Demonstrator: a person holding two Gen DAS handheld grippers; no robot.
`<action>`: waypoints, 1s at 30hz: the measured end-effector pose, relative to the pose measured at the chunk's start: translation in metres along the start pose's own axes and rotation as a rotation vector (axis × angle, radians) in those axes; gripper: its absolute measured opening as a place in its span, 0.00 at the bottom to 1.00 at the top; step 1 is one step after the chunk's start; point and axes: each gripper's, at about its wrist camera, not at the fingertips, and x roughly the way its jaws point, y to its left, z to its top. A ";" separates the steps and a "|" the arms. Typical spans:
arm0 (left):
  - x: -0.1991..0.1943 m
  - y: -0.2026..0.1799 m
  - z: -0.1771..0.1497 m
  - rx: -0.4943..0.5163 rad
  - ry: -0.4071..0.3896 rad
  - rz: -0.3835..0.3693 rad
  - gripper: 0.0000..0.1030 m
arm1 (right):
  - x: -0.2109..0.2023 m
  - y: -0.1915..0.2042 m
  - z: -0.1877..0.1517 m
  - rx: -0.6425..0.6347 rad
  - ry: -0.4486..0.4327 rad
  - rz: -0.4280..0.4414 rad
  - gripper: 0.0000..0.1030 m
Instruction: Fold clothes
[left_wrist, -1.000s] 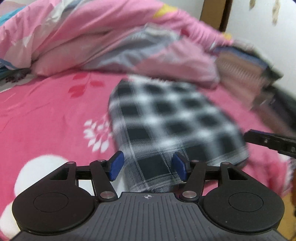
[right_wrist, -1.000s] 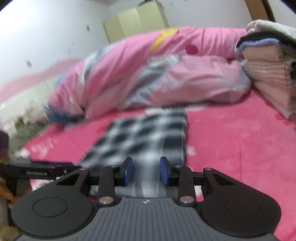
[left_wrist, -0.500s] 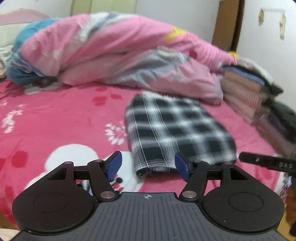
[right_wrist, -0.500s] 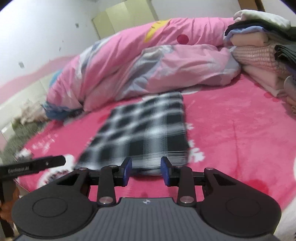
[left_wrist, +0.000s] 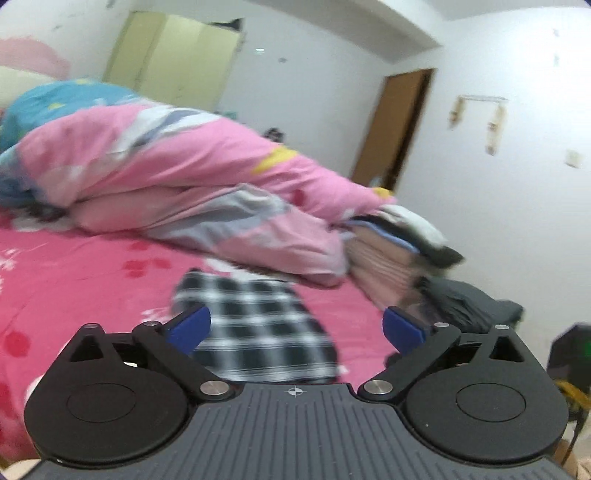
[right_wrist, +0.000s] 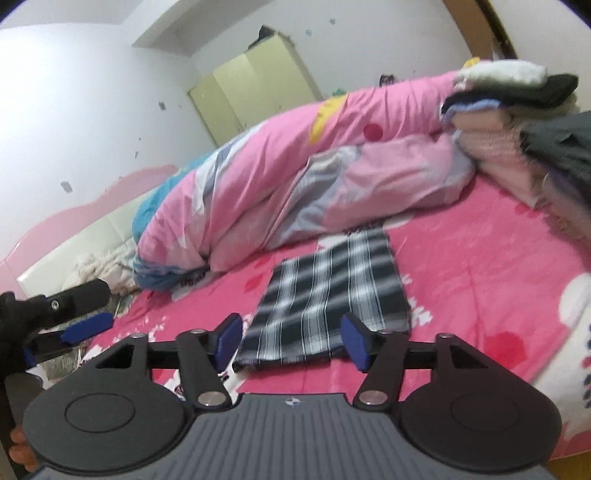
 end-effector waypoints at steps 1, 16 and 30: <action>0.004 -0.004 -0.003 0.011 0.008 -0.003 1.00 | -0.002 0.000 0.001 -0.003 -0.005 -0.019 0.65; 0.133 0.060 -0.013 -0.032 0.215 0.320 1.00 | 0.097 -0.051 0.010 -0.089 0.021 -0.186 0.79; 0.187 0.079 -0.010 0.034 0.258 0.442 1.00 | 0.146 -0.050 0.023 -0.172 -0.086 -0.257 1.00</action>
